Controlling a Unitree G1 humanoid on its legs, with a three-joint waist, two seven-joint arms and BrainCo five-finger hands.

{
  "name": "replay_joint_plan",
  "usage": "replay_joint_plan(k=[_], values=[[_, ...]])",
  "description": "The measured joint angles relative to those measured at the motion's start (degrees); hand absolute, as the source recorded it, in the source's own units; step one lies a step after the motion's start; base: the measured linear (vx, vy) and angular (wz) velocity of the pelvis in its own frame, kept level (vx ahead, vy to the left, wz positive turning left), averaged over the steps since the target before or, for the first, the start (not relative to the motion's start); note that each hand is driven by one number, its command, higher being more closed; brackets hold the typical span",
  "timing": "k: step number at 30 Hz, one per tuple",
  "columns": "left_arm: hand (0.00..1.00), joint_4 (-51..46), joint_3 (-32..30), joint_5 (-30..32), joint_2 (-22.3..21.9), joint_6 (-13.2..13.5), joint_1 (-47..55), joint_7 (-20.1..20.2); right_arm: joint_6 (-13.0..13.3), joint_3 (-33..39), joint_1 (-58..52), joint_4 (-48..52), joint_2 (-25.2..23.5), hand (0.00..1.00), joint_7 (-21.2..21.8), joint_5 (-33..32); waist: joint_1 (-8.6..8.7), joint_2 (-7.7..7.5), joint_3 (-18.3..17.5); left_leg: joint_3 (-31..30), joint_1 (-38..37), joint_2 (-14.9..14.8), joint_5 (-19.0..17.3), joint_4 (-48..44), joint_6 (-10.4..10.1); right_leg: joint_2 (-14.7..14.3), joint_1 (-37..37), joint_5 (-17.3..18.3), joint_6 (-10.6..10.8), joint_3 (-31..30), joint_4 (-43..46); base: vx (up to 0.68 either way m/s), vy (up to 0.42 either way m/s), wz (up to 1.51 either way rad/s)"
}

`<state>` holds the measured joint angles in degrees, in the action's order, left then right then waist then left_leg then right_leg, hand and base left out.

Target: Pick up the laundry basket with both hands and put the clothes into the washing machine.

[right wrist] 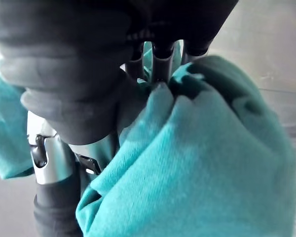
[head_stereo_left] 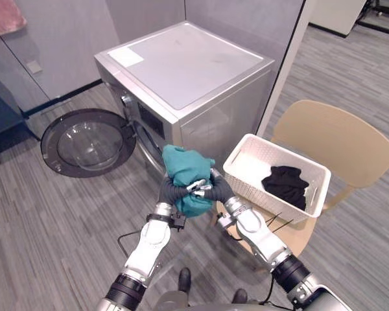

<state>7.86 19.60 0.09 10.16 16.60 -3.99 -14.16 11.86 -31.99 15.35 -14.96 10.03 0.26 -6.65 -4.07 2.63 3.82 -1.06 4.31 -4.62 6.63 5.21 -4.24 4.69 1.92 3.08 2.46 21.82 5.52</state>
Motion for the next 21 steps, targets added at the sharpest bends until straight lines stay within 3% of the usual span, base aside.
replay_joint_plan(k=[7, 12, 16, 21], values=[[1.00, 1.5, -0.6, 0.0, 0.2, 0.0, -1.3, -1.0, 0.0, -1.0, -0.5, 0.1, 0.4, 0.00, 0.1, -1.0, -0.04, 0.14, -0.4, 0.5, -0.2, -1.3, 0.2, 0.0, -0.4, -1.3, 0.3, 0.3, -0.8, -0.9, 0.3, 0.01, -0.047, -0.06], [1.00, 1.8, -2.1, -0.4, -1.9, 0.1, 2.3, 0.4, 0.0, 3.0, -6.2, 3.2, 0.3, 0.00, -0.1, 5.4, 0.05, 0.19, -0.4, 1.4, -0.7, -1.5, 0.1, 0.0, -0.6, -1.6, 0.3, 0.4, -0.9, -1.9, 0.5, 0.03, -0.012, -0.09], [1.00, 4.8, -8.4, -0.7, -3.8, 0.1, 7.1, 0.4, 0.2, 8.3, -10.1, 4.1, 0.2, 0.00, -1.6, 12.0, 0.12, 0.18, -0.4, 2.7, -1.7, -1.5, -0.2, 0.1, -1.0, -1.6, 0.7, 1.2, -1.2, -3.4, 1.8, 0.02, 0.002, -0.16], [1.00, 10.0, -14.9, -4.7, -3.6, -0.1, 11.8, 0.5, 0.2, 11.6, -13.1, 3.2, 1.7, 0.00, -2.8, 14.7, -0.03, 0.14, -0.3, 2.1, 0.0, -1.5, -0.2, -0.5, -1.0, -1.2, 3.1, 3.1, -1.2, -2.8, 5.1, 0.00, -0.012, 0.08]])
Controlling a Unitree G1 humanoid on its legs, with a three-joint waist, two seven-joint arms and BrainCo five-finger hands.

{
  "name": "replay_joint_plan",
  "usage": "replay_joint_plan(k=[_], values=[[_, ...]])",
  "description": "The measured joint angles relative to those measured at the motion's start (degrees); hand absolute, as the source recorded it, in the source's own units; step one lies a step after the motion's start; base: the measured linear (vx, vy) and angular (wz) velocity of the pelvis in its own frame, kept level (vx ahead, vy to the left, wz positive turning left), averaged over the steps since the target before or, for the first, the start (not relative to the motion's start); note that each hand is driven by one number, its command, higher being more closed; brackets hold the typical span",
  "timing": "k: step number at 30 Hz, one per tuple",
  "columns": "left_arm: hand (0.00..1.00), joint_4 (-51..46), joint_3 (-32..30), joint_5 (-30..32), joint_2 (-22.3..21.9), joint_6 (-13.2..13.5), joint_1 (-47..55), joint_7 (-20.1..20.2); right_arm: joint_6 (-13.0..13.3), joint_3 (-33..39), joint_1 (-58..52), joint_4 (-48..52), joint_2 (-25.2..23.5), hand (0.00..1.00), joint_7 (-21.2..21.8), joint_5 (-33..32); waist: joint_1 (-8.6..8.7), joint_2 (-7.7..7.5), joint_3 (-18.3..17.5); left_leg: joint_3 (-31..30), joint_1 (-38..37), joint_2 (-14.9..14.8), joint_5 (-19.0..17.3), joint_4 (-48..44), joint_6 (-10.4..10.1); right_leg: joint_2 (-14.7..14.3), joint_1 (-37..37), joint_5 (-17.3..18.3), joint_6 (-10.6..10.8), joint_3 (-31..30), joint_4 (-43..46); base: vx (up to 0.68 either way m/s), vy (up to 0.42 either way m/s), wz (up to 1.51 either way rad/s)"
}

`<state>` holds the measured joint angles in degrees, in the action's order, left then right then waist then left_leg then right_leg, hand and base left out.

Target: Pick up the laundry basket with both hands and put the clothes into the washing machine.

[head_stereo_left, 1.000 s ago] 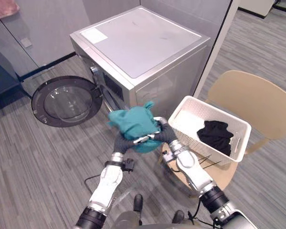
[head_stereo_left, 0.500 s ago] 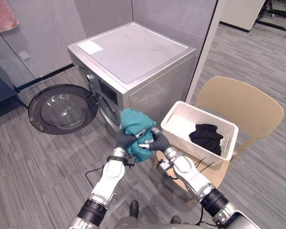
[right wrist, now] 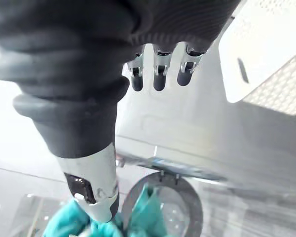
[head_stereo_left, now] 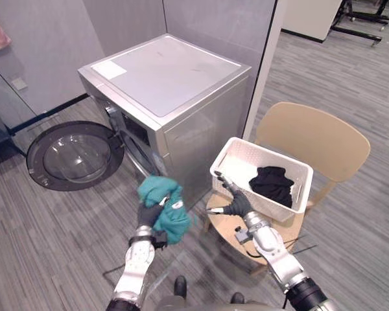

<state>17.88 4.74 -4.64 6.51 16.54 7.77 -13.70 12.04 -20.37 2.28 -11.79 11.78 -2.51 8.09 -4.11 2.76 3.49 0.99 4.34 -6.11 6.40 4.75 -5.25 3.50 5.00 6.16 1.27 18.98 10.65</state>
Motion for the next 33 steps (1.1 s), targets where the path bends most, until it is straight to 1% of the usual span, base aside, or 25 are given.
replay_joint_plan(k=[4, 5, 6, 7, 8, 9, 10, 11, 12, 14, 15, 16, 17, 18, 19, 20, 21, 24, 25, 27, 28, 29, 31, 32, 33], values=[[1.00, 3.0, -0.7, -2.5, -0.1, -0.4, 0.4, 2.0, -0.4, 2.2, -1.6, -7.9, 0.4, 0.00, 0.2, 1.1, -0.25, -0.31, 0.3, -7.8, 6.7, 2.5, 0.2, -3.7, 0.5, 4.0, 2.7, 5.3, 0.4, 9.7, 6.8, -0.01, -0.031, 1.25], [1.00, 3.3, -0.9, -2.6, -0.1, -0.5, 0.5, 2.5, -0.9, 2.5, -2.0, -10.9, 0.3, 0.00, 0.2, 1.7, -1.15, -0.72, 0.5, -5.3, 7.9, 2.8, -1.5, -3.4, 4.3, 5.7, 2.2, 5.9, 0.1, 13.7, 7.5, 0.00, -0.025, 1.50], [1.00, 3.6, -0.9, -2.6, -0.1, -0.5, 0.5, 2.5, -1.3, 2.5, -2.0, -12.6, 0.3, 0.00, 0.2, 1.8, -1.40, -1.12, 0.5, -2.3, 8.5, 2.8, -3.1, -3.2, 6.9, 6.5, 1.9, 5.9, 0.2, 15.8, 7.1, 0.02, -0.001, 1.59], [1.00, 4.3, -1.3, -2.7, -0.6, -0.5, 0.1, 2.6, -1.3, 3.0, -1.7, -15.4, 0.3, 0.00, 0.2, 2.0, -1.34, -2.01, 1.0, 4.8, 9.5, 2.5, -3.6, -3.9, 7.9, 8.3, 1.3, 5.6, 0.5, 19.0, 6.7, 0.07, 0.058, 1.69], [1.00, 5.4, -2.0, -3.6, -1.8, -0.5, -0.1, 2.6, -1.5, 4.4, -1.3, -19.4, 0.2, 0.00, 0.1, 2.2, -1.44, -1.37, 1.0, 15.3, 10.6, 1.7, -3.6, -5.0, 7.8, 9.8, 0.9, 5.4, 0.8, 22.4, 6.9, 0.14, 0.107, 1.58], [1.00, 5.5, -2.5, -3.8, -2.3, -0.6, 0.3, 2.6, -1.7, 5.0, -1.1, -21.1, 0.1, 0.00, 0.0, 2.3, -1.52, -0.99, 1.0, 18.7, 10.3, 1.2, -3.4, -5.1, 8.0, 9.8, 0.7, 5.3, 0.9, 23.4, 7.3, 0.17, 0.126, 1.42], [1.00, 6.2, -3.3, -3.8, -2.8, -0.6, 0.7, 2.6, -2.0, 6.0, -0.6, -24.0, -0.3, 0.00, -0.1, 2.3, -1.38, -0.54, 1.3, 21.2, 9.1, 0.5, 1.1, -4.7, 6.8, 9.7, -0.1, 5.7, 1.9, 24.2, 7.9, 0.25, 0.124, 1.26], [1.00, 8.0, -3.9, -3.8, -2.4, -0.7, 0.1, 2.9, -2.6, 7.3, 0.4, -27.7, -1.4, 0.00, -0.1, 2.3, -1.35, -0.87, 2.1, 18.7, 9.0, 1.7, 1.3, -5.1, 6.1, 10.4, -2.5, 5.4, 3.4, 25.7, 6.9, 0.20, 0.082, 1.18], [1.00, 8.5, -4.2, -3.8, -2.1, -0.7, 0.0, 3.2, -2.8, 7.8, 0.8, -28.9, -1.9, 0.00, -0.2, 2.4, -1.39, -1.54, 2.6, 17.8, 8.8, 2.4, 1.2, -5.4, 6.3, 10.5, -3.6, 5.2, 3.8, 26.3, 6.0, 0.22, 0.088, 1.09], [1.00, 9.7, -4.3, -3.8, -1.8, -1.1, 0.5, 3.6, -3.2, 9.3, 0.9, -31.4, -4.1, 0.00, -0.7, 2.9, -1.43, -2.60, 3.1, 16.1, 8.5, 4.2, -1.7, -7.5, 7.3, 11.9, -6.6, 5.3, 5.6, 28.0, 5.8, 0.16, 0.111, 0.73], [1.00, 9.8, -4.1, -3.8, -2.0, -1.6, 1.6, 3.8, -3.7, 10.4, 1.2, -33.2, -4.5, 0.00, -1.1, 3.5, -1.57, -3.72, 3.8, 15.2, 8.1, 6.1, -4.7, -10.5, 8.0, 15.5, -7.5, 6.5, 7.6, 28.3, 10.7, 0.19, 0.195, 0.65], [1.00, 9.8, -3.7, -3.8, -2.3, -2.1, 2.7, 4.1, -3.8, 10.9, 1.4, -34.3, -4.7, 0.00, -1.1, 3.8, -1.39, -3.68, 3.8, 13.9, 7.3, 7.8, -7.2, -12.3, 8.6, 19.7, -7.0, 6.4, 7.3, 27.4, 18.1, 0.20, 0.224, 0.64], [1.00, 9.8, -3.5, -3.8, -2.4, -2.4, 3.1, 4.5, -3.9, 11.2, 1.0, -34.4, -4.7, 0.00, -1.2, 3.8, -1.19, -3.70, 3.8, 13.0, 6.7, 8.7, -8.2, -13.1, 8.9, 22.1, -6.2, 5.9, 5.1, 25.9, 23.3, 0.22, 0.246, 0.74], [1.00, 9.8, -2.7, -3.7, -2.1, -2.6, 3.4, 4.9, -4.1, 11.4, 0.1, -34.8, -4.7, 0.00, -1.2, 3.8, -0.44, -3.38, 4.0, 10.8, 5.6, 9.5, -10.6, -15.0, 9.6, 24.3, -2.4, 4.8, -2.0, 19.0, 33.0, 0.25, 0.217, 0.85], [1.00, 9.8, -2.5, -3.7, -1.9, -2.6, 3.2, 4.9, -4.5, 11.3, -0.1, -35.2, -5.0, 0.00, -1.2, 3.8, 0.29, -3.23, 4.3, 8.5, 4.7, 9.6, -12.1, -16.0, 10.3, 22.0, 1.2, 7.0, -3.0, 11.4, 38.0, 0.26, 0.183, 0.87], [1.00, 9.8, -2.6, -3.7, -1.8, -2.6, 3.1, 4.9, -4.6, 11.3, -0.3, -35.2, -5.2, 0.00, -1.3, 3.8, 0.48, -3.19, 4.5, 7.4, 3.8, 9.6, -12.4, -15.9, 10.6, 20.0, 3.2, 8.2, -2.3, 7.5, 39.8, 0.26, 0.119, 0.87], [1.00, 9.8, -2.5, -3.7, -1.6, -2.6, 2.8, 4.8, -4.7, 11.3, -0.6, -35.1, -5.2, 0.00, -1.3, 3.7, 1.29, -2.90, 5.3, 5.4, 1.8, 9.9, -13.0, -15.4, 10.9, 16.3, 6.6, 9.8, -1.1, 2.5, 40.9, 0.25, 0.090, 0.80], [1.00, 9.8, -2.0, -3.7, -1.0, -2.6, 2.4, 4.9, -4.7, 11.4, -0.5, -34.7, -5.2, 0.00, -1.3, 3.0, 3.11, -3.40, 6.4, 2.6, -1.3, 10.9, -14.8, -14.7, 10.3, 12.6, 13.9, 10.5, 0.3, -0.9, 36.1, 0.28, 0.045, 0.66], [1.00, 9.8, -1.1, -3.7, -0.7, -2.6, 2.2, 4.9, -4.6, 11.4, -0.5, -34.3, -5.3, 0.00, -1.4, 2.2, 3.34, -3.38, 6.5, 1.6, -2.4, 11.2, -15.9, -14.6, 9.9, 11.3, 17.5, 9.6, 0.9, -0.7, 29.8, 0.30, -0.011, 0.39], [1.00, 9.8, -0.1, -3.7, -0.6, -2.6, 1.9, 5.0, -4.7, 11.5, -0.6, -34.3, -5.3, 0.00, -1.6, 1.8, 3.48, -3.12, 6.8, 0.6, -3.8, 11.0, -16.8, -14.5, 8.9, 9.1, 19.2, 5.1, 1.9, 0.0, 16.8, 0.39, -0.058, 0.43], [1.00, 9.8, 0.3, -3.7, -0.6, -2.6, 1.5, 5.4, -4.7, 11.6, -0.6, -34.2, -5.3, 0.00, -1.6, 1.7, 3.60, -3.61, 6.9, -0.3, -5.1, 11.2, -17.8, -14.8, 7.7, 7.6, 19.3, 0.1, 1.4, 0.0, 6.9, 0.41, -0.109, 0.50], [1.00, 9.8, 0.5, -3.6, -0.7, -2.6, 1.5, 5.5, -4.7, 11.6, -0.7, -34.2, -5.3, 0.00, -1.6, 1.7, 3.61, -3.65, 6.9, -1.1, -6.0, 11.2, -18.5, -14.8, 6.7, 7.4, 19.3, -1.4, 0.7, -0.2, 5.6, 0.56, -0.184, 0.76], [1.00, 9.7, 0.9, -3.5, -0.5, -2.6, 1.5, 6.2, -4.7, 11.6, -1.3, -33.4, -5.3, 0.00, -1.5, 1.6, 4.78, -3.63, 6.7, -2.3, -8.0, 10.5, -20.7, -15.5, 3.2, 6.7, 17.9, -5.1, -1.9, 0.5, 5.5, 0.55, -0.226, 0.85], [1.00, 9.8, 1.4, -3.5, -0.5, -2.6, 1.5, 6.1, -4.7, 11.8, -1.6, -33.0, -5.5, 0.00, -1.3, 1.7, 5.20, -3.48, 6.7, -1.9, -6.1, 9.6, -21.8, -22.2, 1.5, 6.5, 17.0, -9.8, -4.0, 1.1, 6.3, 0.54, -0.247, 0.66], [1.00, 9.8, 1.4, -3.5, -0.8, -2.6, 1.6, 6.1, -4.7, 12.0, -1.5, -33.0, -5.4, 0.00, -1.1, 1.7, 4.97, -2.58, 7.0, -0.5, -3.9, 7.9, -22.1, -28.0, 0.5, 5.2, 16.3, -8.9, -4.2, 1.5, 6.6, 0.66, -0.279, 0.22]])
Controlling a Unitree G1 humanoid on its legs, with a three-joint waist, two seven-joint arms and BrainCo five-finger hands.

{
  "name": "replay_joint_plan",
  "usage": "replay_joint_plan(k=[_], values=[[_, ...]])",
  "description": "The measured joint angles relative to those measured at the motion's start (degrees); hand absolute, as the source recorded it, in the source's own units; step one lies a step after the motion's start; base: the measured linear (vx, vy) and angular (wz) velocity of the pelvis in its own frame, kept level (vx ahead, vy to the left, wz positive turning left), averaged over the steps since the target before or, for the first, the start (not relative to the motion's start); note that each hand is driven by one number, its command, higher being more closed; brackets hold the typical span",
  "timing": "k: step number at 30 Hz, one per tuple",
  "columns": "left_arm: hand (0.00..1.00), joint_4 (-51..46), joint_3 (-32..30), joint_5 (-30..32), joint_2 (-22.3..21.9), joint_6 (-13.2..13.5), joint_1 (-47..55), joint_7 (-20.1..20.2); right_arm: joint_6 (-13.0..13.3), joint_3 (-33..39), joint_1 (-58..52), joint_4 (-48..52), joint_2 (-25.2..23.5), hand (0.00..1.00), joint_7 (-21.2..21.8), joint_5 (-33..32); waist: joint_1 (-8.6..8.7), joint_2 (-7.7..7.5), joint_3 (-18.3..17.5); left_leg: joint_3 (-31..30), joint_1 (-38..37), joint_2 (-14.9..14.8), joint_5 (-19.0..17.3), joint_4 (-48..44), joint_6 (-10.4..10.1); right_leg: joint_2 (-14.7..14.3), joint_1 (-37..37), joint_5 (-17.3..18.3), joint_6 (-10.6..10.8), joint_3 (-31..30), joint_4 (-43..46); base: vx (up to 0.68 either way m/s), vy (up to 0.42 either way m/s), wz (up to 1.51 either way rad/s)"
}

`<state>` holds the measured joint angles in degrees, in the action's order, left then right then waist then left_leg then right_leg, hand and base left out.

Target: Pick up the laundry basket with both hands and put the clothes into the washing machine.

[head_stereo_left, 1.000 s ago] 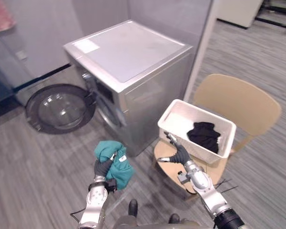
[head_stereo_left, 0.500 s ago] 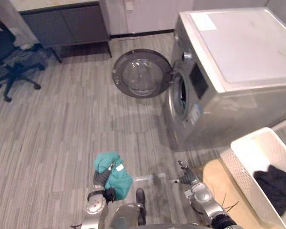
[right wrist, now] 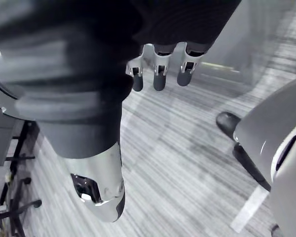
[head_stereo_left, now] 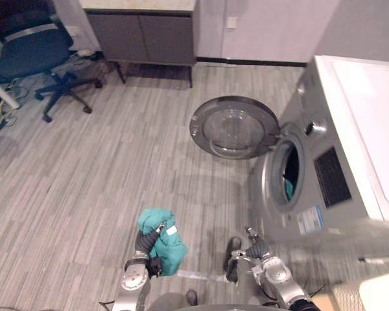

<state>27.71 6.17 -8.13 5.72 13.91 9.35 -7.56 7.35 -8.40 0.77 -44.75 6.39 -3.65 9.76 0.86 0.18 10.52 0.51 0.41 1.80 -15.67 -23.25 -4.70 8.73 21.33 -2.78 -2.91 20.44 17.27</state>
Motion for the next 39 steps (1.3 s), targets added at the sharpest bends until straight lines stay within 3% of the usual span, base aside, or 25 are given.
replay_joint_plan(k=[2, 3, 4, 5, 8, 11, 12, 13, 14, 16, 17, 19, 21, 22, 23, 24, 26, 27, 28, 30, 32, 34, 36, 37, 39], values=[[1.00, 0.2, 0.0, 0.4, -0.4, 0.0, 1.1, 0.1, 0.0, 0.0, 1.6, 0.5, 0.0, 0.00, -0.1, 0.0, -1.21, 2.33, 0.3, 5.2, 7.8, -7.3, 3.7, -21.9, -3.7, -5.8, -6.0, 1.7, -2.2, -1.5, -4.3, 0.55, -0.186, -0.55], [1.00, 0.2, 0.0, 0.4, -0.4, 0.0, 1.1, 0.2, 0.0, 0.0, 1.6, 0.6, 0.0, 0.00, -0.1, 0.0, -1.37, 2.40, 0.4, 5.4, 8.1, -7.6, 3.7, -22.8, -3.7, -6.1, -6.3, 1.8, -2.3, -1.7, -4.5, 0.53, -0.151, -1.00], [1.00, 1.3, 0.2, 0.4, -0.8, 0.0, 0.5, 0.5, 0.1, 0.1, 2.2, 0.6, -0.4, 0.00, -0.2, 0.0, -1.97, 2.12, 0.7, 8.0, 10.5, -10.7, 1.7, -30.0, -1.1, -9.0, -11.5, 2.5, -3.2, -4.7, -7.7, 0.49, -0.131, -1.01], [1.00, 1.4, 0.4, 0.4, -1.3, 0.0, -0.3, 1.3, 0.2, 0.7, 2.4, 0.6, -0.4, 0.00, -0.3, 0.0, -2.01, 1.42, 1.1, 9.0, 11.4, -10.8, 0.7, -28.9, 0.5, -9.2, -14.4, 2.6, -3.2, -6.6, -9.6, 0.47, -0.112, -1.21], [1.00, 1.4, 0.5, 0.8, -2.8, 0.0, -1.7, 2.0, 0.2, 2.1, 3.0, 0.6, -0.1, 0.00, -1.5, 0.0, -1.99, 1.11, 1.6, 9.0, 14.0, -10.6, 0.2, -20.4, 1.3, -9.2, -17.2, 2.5, -3.1, -11.3, -11.6, 0.36, -0.013, -0.96], [1.00, 1.4, 0.9, 1.7, -3.5, 0.0, -3.5, 2.5, 0.2, 3.1, 3.6, 0.3, -0.2, 0.00, -1.7, 0.1, -2.07, 1.04, 2.6, -0.5, 15.2, -7.3, 1.0, -4.3, -0.1, -8.7, -19.6, 3.3, -1.8, -17.3, -11.9, 0.30, 0.134, -1.12], [1.00, 1.4, 1.2, 1.8, -3.6, 0.0, -3.9, 2.5, 0.2, 3.1, 3.5, -0.4, -0.3, 0.00, -1.7, 0.3, -2.01, 1.46, 2.5, -6.2, 14.7, -6.5, 2.5, 2.2, -1.7, -8.6, -20.5, 4.1, -0.4, -19.7, -11.9, 0.23, 0.248, -1.07], [1.00, 1.6, 1.3, 2.0, -3.7, 0.1, -4.5, 2.4, 0.2, 3.0, 3.2, -1.2, -0.3, 0.00, -1.7, 0.6, -1.86, 1.96, 2.6, -10.2, 14.7, -6.3, 3.8, 6.1, -3.2, -8.8, -21.0, 4.6, 0.7, -21.4, -11.9, 0.26, 0.307, -1.25], [1.00, 1.7, 1.7, 2.1, -3.8, 0.1, -4.7, 2.3, 0.2, 3.0, 2.8, -1.3, -0.1, 0.00, -1.7, 1.0, -1.89, 2.94, 2.5, -12.5, 14.6, -6.7, 6.7, 8.6, -3.4, -9.3, -21.1, 5.1, 2.2, -22.9, -11.8, 0.18, 0.309, -1.22], [1.00, 2.7, 3.8, 2.2, -4.5, 0.0, -4.5, 2.3, 0.2, 2.8, 1.5, -1.4, 1.6, 0.00, -1.6, 2.0, -1.84, 7.84, 1.6, -13.6, 13.3, -9.6, 14.2, 9.4, -3.9, -12.1, -21.0, 7.2, 5.2, -25.5, -10.9, 0.17, 0.433, -1.21], [1.00, 4.6, 5.6, 2.4, -3.3, -0.4, -6.5, 2.4, -0.1, 3.1, 0.1, -2.1, 0.8, 0.00, -2.0, 2.3, -1.59, 5.15, 2.1, -10.6, 12.3, -7.7, 13.2, 9.5, -3.0, -9.3, -19.5, 9.5, 6.9, -26.4, -7.5, 0.10, 0.402, -0.87], [1.00, 4.6, 6.3, 2.8, -2.0, -0.6, -6.8, 2.4, 0.0, 2.9, -2.1, -2.3, -0.6, 0.00, -2.0, 2.8, -1.54, 2.10, 1.5, -6.4, 10.7, -5.4, 12.9, 11.6, -2.1, -6.2, -17.4, 11.2, 8.5, -29.1, -4.8, 0.05, 0.267, -0.65], [1.00, 4.6, 6.6, 2.8, -1.0, -0.7, -6.6, 2.4, -0.1, 2.8, -2.8, -2.5, -1.5, 0.00, -2.0, 2.8, -1.77, 1.06, 0.9, -2.2, 9.4, -4.3, 12.3, 12.5, -1.1, -4.4, -15.6, 11.7, 9.3, -31.1, -2.9, 0.06, 0.242, -1.05], [1.00, 4.6, 6.6, 3.2, -0.1, -0.8, -6.2, 2.2, -0.1, 2.0, -2.0, -3.4, -1.6, 0.00, -1.9, 2.8, -1.78, 0.98, 0.9, 2.2, 7.8, -4.2, 12.1, 13.3, 0.5, -3.1, -14.1, 11.5, 9.4, -29.7, -1.4, 0.06, 0.239, -1.57], [1.00, 4.5, 6.5, 3.5, 0.4, -0.9, -6.3, 2.2, -0.1, 1.5, -1.5, -3.5, -1.6, 0.00, -1.9, 3.2, -1.55, 1.02, 0.9, 5.3, 7.0, -4.3, 12.0, 13.4, 2.0, -1.3, -13.8, 11.3, 9.3, -24.7, -1.0, 0.04, 0.161, -1.45], [1.00, 4.4, 6.3, 3.7, 0.4, -1.0, -6.4, 2.1, -0.1, 1.4, -1.3, -3.6, -1.6, 0.00, -1.9, 3.4, -1.49, 1.05, 0.9, 7.1, 6.7, -4.5, 11.9, 13.3, 2.3, -0.2, -13.4, 11.1, 9.1, -21.1, -0.9, 0.04, 0.115, -1.33], [1.00, 3.6, 4.8, 3.8, 0.3, -1.0, -6.7, 2.2, -0.3, 1.0, -0.3, -4.4, -1.6, 0.00, -1.9, 4.4, -1.58, 1.13, 0.9, 12.3, 4.8, -5.9, 11.6, 14.4, 2.9, 3.6, -12.9, 9.4, 6.7, -4.8, -0.4, 0.06, 0.057, -1.20], [1.00, 3.4, 4.6, 3.9, 0.4, -1.0, -6.6, 2.2, -0.3, 1.0, -0.3, -4.4, -1.6, 0.00, -1.9, 4.4, -1.61, 1.07, 0.9, 13.2, 4.3, -6.2, 11.6, 14.9, 2.8, 4.1, -13.0, 9.1, 6.6, -2.0, -0.5, 0.08, 0.002, -0.95], [1.00, 3.4, 4.5, 4.0, 0.8, -1.1, -6.7, 2.2, -0.5, 1.0, -0.6, -4.5, -1.5, 0.00, -1.9, 4.5, -1.31, 1.07, 0.9, 14.7, 3.4, -6.9, 11.5, 15.4, 2.8, 4.0, -13.0, 8.4, 6.8, 0.2, -0.7, 0.07, -0.043, -0.72], [1.00, 3.4, 4.4, 4.3, 1.2, -1.2, -6.9, 2.3, -0.5, 1.3, -0.8, -4.6, -1.4, 0.00, -1.9, 4.5, -0.59, 1.13, 0.9, 16.3, 2.7, -8.0, 11.0, 15.1, 2.0, 2.3, -13.1, 8.3, 7.0, -1.8, -1.7, 0.09, -0.094, -0.63], [1.00, 4.1, 4.3, 4.3, 1.1, -1.3, -6.6, 2.5, -0.6, 1.7, -0.9, -5.8, -1.3, 0.00, -1.9, 4.4, -0.50, 1.07, 1.0, 18.0, 3.3, -10.6, 9.6, 9.6, -0.1, -0.1, -13.3, 8.2, 6.6, -4.6, -3.1, 0.08, -0.143, -0.73], [1.00, 4.5, 4.1, 4.3, 0.5, -2.1, -6.2, 2.6, -1.0, 1.8, -1.0, -6.7, -0.6, 0.00, -2.4, 4.4, -0.66, 1.17, 1.2, 17.3, 5.2, -12.6, 9.1, 1.4, -0.6, -1.4, -14.3, 8.0, 6.2, -7.6, -4.0, 0.07, -0.190, -0.76], [1.00, 4.7, 2.9, 4.3, -1.3, -2.3, -6.3, 2.4, -1.1, 1.8, -1.0, -6.6, 0.6, 0.00, -2.7, 4.3, -1.35, 1.49, 1.9, 11.9, 8.3, -13.4, 7.1, -6.2, -0.9, -2.6, -15.0, 7.2, 5.2, -11.3, -4.4, 0.09, -0.079, -1.09], [1.00, 5.4, 2.9, 4.3, -1.8, -2.3, -7.1, 2.3, -1.3, 2.9, -1.0, -6.7, 1.5, 0.00, -3.0, 4.2, -1.42, 2.34, 2.2, 6.4, 8.2, -12.4, 5.1, -5.2, -0.9, -3.2, -14.9, 7.1, 5.2, -13.3, -4.3, 0.06, 0.024, -1.01], [1.00, 6.3, 2.9, 4.3, -2.1, -2.3, -8.3, 1.9, -1.3, 4.2, -1.0, -6.7, 2.4, 0.00, -3.9, 3.8, -1.22, 2.88, 2.4, 3.2, 8.2, -11.3, 5.0, -0.8, -0.7, -4.1, -13.8, 6.9, 5.6, -16.2, -3.9, 0.01, 0.078, -0.99]])
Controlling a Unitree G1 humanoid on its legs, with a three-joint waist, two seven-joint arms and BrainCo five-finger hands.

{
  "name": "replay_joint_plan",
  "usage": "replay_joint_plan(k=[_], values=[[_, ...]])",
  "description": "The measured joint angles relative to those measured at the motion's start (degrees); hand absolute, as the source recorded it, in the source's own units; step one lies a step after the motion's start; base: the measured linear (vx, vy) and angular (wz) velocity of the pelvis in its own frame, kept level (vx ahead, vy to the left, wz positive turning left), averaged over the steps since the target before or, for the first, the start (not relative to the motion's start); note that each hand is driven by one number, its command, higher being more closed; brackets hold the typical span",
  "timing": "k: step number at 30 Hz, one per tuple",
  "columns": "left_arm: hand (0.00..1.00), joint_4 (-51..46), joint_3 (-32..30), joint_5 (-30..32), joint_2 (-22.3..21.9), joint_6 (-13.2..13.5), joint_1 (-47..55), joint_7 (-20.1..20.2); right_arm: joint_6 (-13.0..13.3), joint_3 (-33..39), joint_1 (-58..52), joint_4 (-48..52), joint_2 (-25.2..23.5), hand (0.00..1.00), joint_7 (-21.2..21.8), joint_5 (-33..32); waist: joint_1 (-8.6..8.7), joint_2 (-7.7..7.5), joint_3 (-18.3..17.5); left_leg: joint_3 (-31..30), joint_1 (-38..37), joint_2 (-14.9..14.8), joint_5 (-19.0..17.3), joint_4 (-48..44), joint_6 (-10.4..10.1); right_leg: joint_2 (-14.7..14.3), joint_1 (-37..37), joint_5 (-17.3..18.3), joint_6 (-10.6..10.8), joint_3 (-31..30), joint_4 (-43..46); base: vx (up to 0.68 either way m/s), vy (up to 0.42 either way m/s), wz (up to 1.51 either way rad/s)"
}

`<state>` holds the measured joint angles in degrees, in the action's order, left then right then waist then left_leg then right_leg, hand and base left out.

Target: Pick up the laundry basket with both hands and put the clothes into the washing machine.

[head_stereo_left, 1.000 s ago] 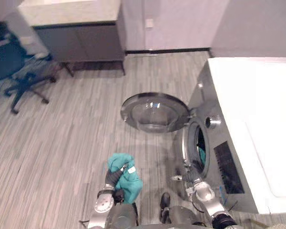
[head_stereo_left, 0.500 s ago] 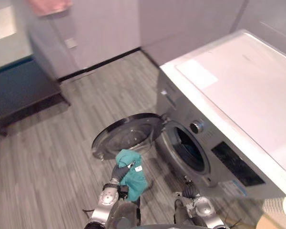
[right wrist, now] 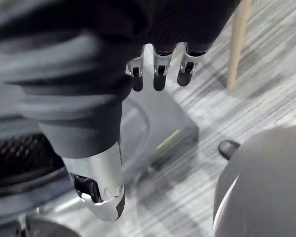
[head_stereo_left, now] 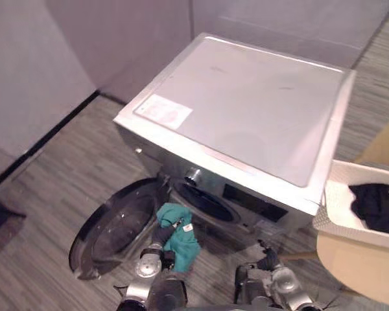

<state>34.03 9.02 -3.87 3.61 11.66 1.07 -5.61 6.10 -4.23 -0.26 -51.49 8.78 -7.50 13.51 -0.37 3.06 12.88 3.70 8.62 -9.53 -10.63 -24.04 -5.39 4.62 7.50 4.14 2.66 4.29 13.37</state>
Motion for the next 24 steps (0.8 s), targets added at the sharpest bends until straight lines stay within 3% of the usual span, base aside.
replay_joint_plan(k=[1, 2, 3, 4, 6, 9, 11, 14, 21, 24], values=[[1.00, 0.1, -0.1, 0.0, 0.0, 0.1, -0.1, -0.5, 0.1, 0.0, 0.3, 0.0, 0.8, 0.00, 0.0, 0.0, -0.12, 1.10, 0.0, -0.5, -0.3, -0.2, 0.7, 3.9, -0.7, -1.7, 2.0, 0.2, 0.4, -1.7, 1.2, -0.01, 0.123, -1.08], [1.00, 0.1, -0.2, 0.0, 0.1, 0.1, -0.3, -0.7, 0.0, 0.0, 0.6, -0.1, 0.9, 0.00, -0.1, 0.0, -0.22, 1.39, 0.2, -0.2, -0.5, -0.6, -1.1, 4.2, -0.8, -2.2, 3.2, 0.4, 0.7, -2.7, 2.2, -0.05, 0.146, -1.01], [1.00, 0.3, -0.7, -0.1, 1.2, 0.0, -2.4, -1.0, 0.1, 0.1, 1.5, 0.1, 0.7, 0.00, -0.1, -0.1, 0.21, -0.45, 1.8, 2.2, 0.7, 0.1, -1.7, 3.3, -0.2, -1.3, 7.0, 1.7, 1.5, -4.6, 6.0, -0.09, 0.120, -0.60], [1.00, 0.3, -0.7, -0.3, 1.4, 0.0, -3.6, -1.2, 0.1, 0.2, 1.8, 0.6, 0.4, 0.00, 0.0, -0.2, 1.07, -1.60, 3.1, 3.0, 2.6, 0.7, -2.1, 0.9, 0.4, -0.5, 9.4, 2.4, 2.0, -5.0, 9.0, -0.14, 0.133, -0.54], [1.00, 0.3, -0.8, -1.2, 2.8, 0.0, -7.6, -2.7, 0.0, 1.5, 3.8, 2.9, 0.3, 0.00, -0.4, -2.3, 1.04, -3.51, 7.4, 5.1, 9.1, 1.0, -4.8, -8.7, 1.2, 0.8, 17.5, 3.8, 2.7, -6.4, 18.4, -0.20, 0.122, -0.45], [1.00, -0.1, -2.2, -3.3, 2.3, 0.0, -12.4, -5.2, 0.1, 2.8, 5.8, 7.6, 0.2, 0.00, -1.7, -6.0, 1.39, -3.34, 12.0, 6.8, 16.1, -0.4, -9.6, -19.9, 2.3, 1.3, 25.1, 5.8, 3.1, -7.3, 27.3, -0.20, 0.078, -0.37], [1.00, -0.3, -3.1, -4.6, 2.0, 0.0, -16.1, -7.3, 0.3, 2.7, 6.3, 11.7, -0.5, 0.00, -2.5, -8.4, 1.54, -3.64, 12.4, 7.3, 23.0, -2.1, -13.6, -27.7, 3.2, 1.5, 32.4, 8.3, 3.1, -7.2, 33.7, -0.22, 0.046, -0.28], [1.00, -0.9, -6.0, -5.7, 1.0, 0.1, -22.6, -9.7, 0.7, 2.5, 9.0, 16.4, -1.8, 0.00, -3.0, -11.3, 2.09, -4.09, 14.3, 6.5, 33.4, -4.3, -16.9, -37.7, 3.4, 1.4, 42.5, 9.7, 2.8, -6.8, 41.6, -0.27, 0.016, -0.16], [1.00, -5.1, -11.4, -7.8, 0.4, 0.1, -35.8, -13.3, 3.1, 5.4, 14.1, 28.9, -2.8, 0.00, -5.4, -15.2, 2.95, -5.04, 17.0, 4.0, 56.1, -7.7, -20.4, -55.2, 4.2, 0.5, 65.0, 10.3, 2.5, -7.3, 56.2, -0.16, -0.032, -0.12], [1.00, -5.4, -12.0, -7.7, 4.8, -0.1, -43.1, -14.7, 4.8, 5.6, 13.7, 36.0, -3.0, 0.00, -5.5, -15.4, 3.78, -5.50, 17.2, 2.1, 63.8, -8.4, -21.6, -61.5, 4.0, 0.1, 72.4, 11.1, 2.4, -7.5, 62.4, -0.08, -0.076, 0.00]])
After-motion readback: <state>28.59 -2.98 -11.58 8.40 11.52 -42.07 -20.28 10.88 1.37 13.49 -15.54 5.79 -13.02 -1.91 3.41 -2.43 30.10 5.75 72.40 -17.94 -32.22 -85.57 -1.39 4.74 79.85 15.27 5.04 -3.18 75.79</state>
